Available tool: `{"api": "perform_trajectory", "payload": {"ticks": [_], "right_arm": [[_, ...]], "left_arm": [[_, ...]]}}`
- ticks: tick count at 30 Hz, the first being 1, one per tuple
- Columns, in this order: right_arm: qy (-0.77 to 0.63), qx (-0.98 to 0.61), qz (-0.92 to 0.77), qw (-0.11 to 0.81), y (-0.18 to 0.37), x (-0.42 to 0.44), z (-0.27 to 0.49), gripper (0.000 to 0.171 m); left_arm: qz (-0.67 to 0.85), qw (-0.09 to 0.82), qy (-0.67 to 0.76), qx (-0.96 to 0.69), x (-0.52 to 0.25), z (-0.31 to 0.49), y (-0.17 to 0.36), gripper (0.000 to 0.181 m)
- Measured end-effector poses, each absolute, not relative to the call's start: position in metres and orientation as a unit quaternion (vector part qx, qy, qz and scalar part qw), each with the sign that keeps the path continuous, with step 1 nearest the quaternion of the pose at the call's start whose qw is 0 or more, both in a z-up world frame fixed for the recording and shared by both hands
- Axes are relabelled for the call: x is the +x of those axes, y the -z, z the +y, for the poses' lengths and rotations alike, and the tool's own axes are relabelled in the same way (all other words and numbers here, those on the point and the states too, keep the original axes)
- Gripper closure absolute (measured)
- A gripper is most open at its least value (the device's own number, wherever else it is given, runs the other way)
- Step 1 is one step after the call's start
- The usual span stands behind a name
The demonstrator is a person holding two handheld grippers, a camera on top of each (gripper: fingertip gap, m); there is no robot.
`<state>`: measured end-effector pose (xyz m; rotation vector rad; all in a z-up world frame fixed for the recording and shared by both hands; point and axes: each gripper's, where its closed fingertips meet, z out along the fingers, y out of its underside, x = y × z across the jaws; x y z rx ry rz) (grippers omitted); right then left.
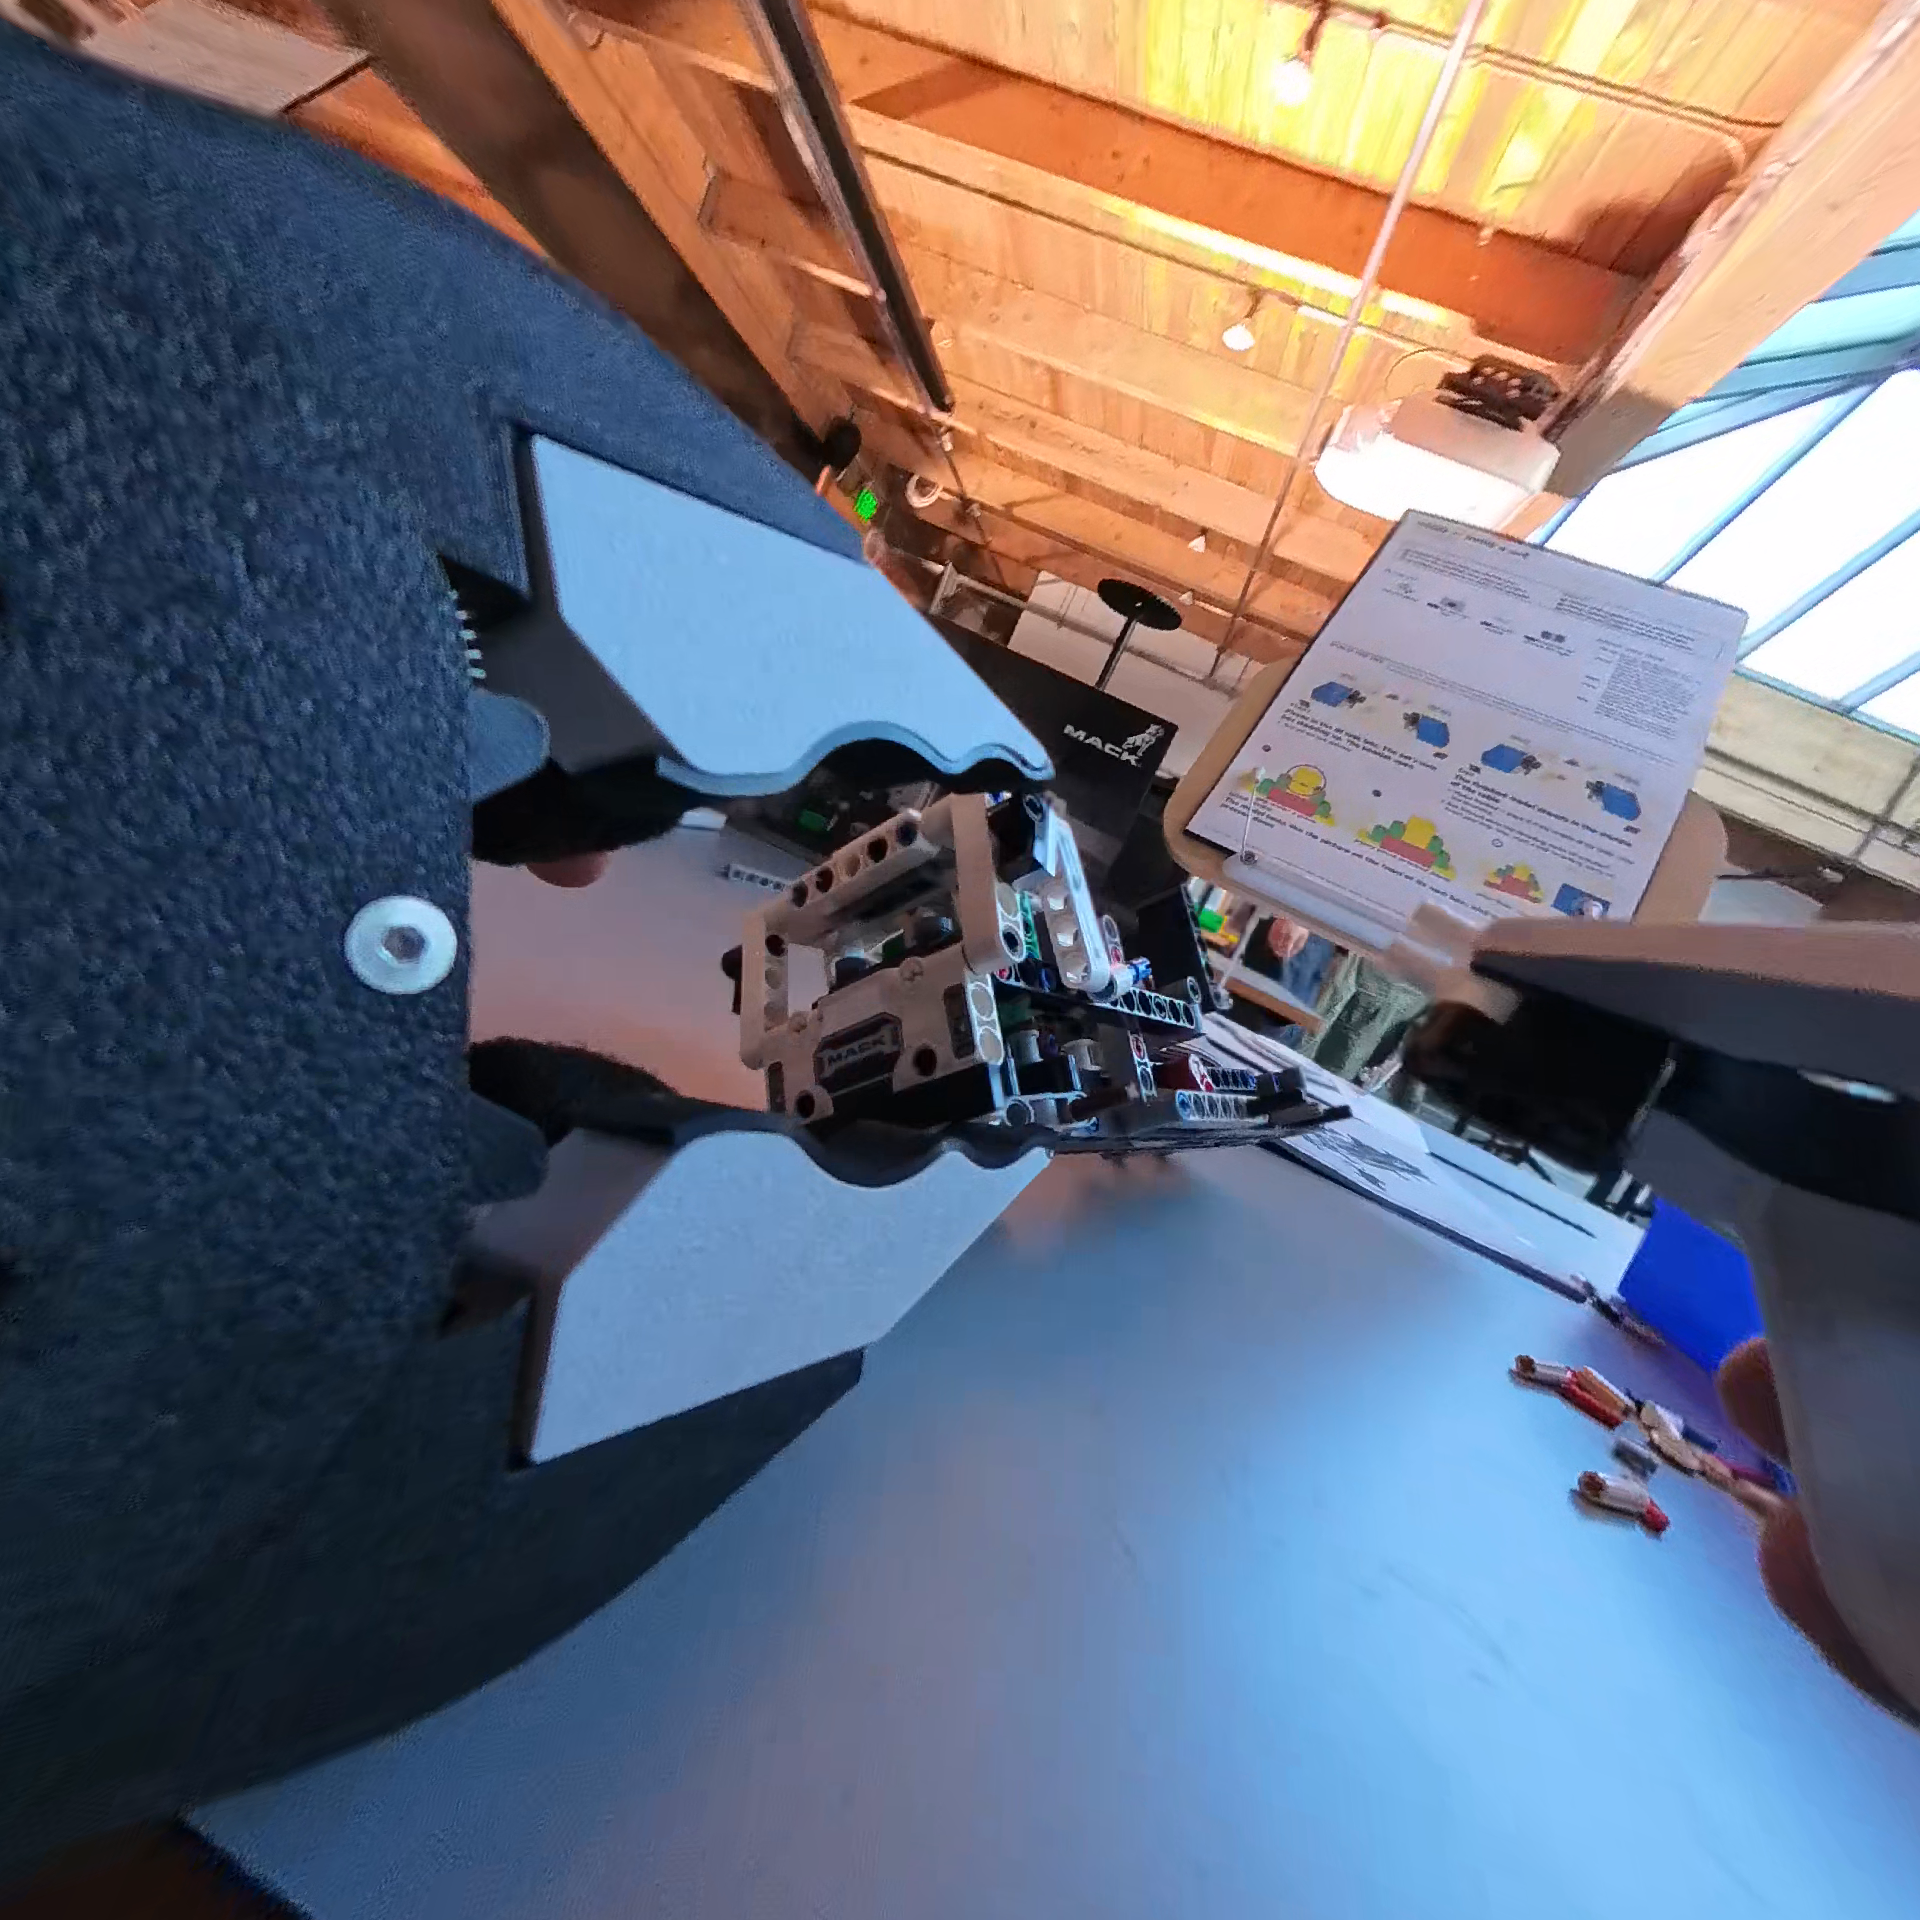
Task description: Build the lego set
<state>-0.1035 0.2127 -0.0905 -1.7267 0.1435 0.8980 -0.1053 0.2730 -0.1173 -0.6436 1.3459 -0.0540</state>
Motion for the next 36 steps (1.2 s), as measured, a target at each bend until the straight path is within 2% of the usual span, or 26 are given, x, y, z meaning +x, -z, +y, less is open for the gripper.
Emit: {"api": "perform_trajectory", "payload": {"ticks": [5,9,13,20,26,28,29,36], "right_arm": [[-0.368,-0.764,0.048,0.528,0.105,-0.11,0.212,0.165],[-0.324,-0.779,0.015,0.537,0.101,-0.115,0.212,0.165],[-0.22,-0.811,-0.044,0.54,0.103,-0.121,0.212,0.165],[-0.071,-0.879,-0.07,0.466,0.148,-0.084,0.205,0.165],[-0.16,-0.856,-0.064,0.488,0.143,-0.088,0.199,0.165],[-0.144,-0.865,-0.039,0.48,0.146,-0.075,0.196,0.165],[-0.136,-0.87,-0.03,0.472,0.149,-0.068,0.194,0.165],[-0.109,-0.891,-0.052,0.438,0.165,-0.055,0.181,0.165]], "left_arm": [[0.627,0.748,-0.028,-0.216,-0.107,0.254,0.125,0.12],[0.629,0.753,-0.021,-0.195,-0.106,0.235,0.122,0.121],[0.626,0.752,-0.004,-0.205,-0.104,0.232,0.12,0.121],[0.65,0.745,-0.036,-0.147,-0.101,0.222,0.128,0.121],[0.712,0.686,-0.073,-0.129,-0.095,0.209,0.144,0.122],[0.729,0.667,-0.087,-0.127,-0.095,0.207,0.148,0.122],[0.735,0.66,-0.087,-0.13,-0.095,0.205,0.15,0.134],[0.736,0.658,-0.071,-0.142,-0.099,0.202,0.148,0.128]]}}
